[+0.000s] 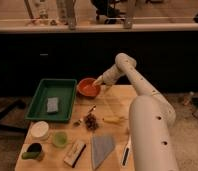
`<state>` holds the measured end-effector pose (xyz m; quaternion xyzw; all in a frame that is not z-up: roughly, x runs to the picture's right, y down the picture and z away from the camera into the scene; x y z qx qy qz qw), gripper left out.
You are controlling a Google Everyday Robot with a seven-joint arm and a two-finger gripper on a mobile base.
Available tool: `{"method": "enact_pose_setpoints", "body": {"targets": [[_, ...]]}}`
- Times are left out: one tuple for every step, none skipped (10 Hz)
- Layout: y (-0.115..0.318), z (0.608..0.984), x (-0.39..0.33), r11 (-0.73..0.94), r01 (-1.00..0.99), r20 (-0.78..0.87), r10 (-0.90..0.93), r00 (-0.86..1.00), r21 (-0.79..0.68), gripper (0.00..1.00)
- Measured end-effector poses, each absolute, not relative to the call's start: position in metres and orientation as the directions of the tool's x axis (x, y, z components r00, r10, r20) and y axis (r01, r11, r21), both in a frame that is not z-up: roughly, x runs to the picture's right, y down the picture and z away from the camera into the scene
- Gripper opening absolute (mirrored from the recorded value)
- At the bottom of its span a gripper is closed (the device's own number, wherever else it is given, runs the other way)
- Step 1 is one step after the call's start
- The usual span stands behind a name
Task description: Stack bowls on top of each other
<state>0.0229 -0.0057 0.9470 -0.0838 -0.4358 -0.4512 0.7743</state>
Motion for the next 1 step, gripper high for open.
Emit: {"method": "enact_pose_setpoints", "body": {"targets": [[-0.0058, 0.9470, 0.0229, 0.579, 0.772, 0.750, -0.626, 0.213, 0.263, 0.80]]}}
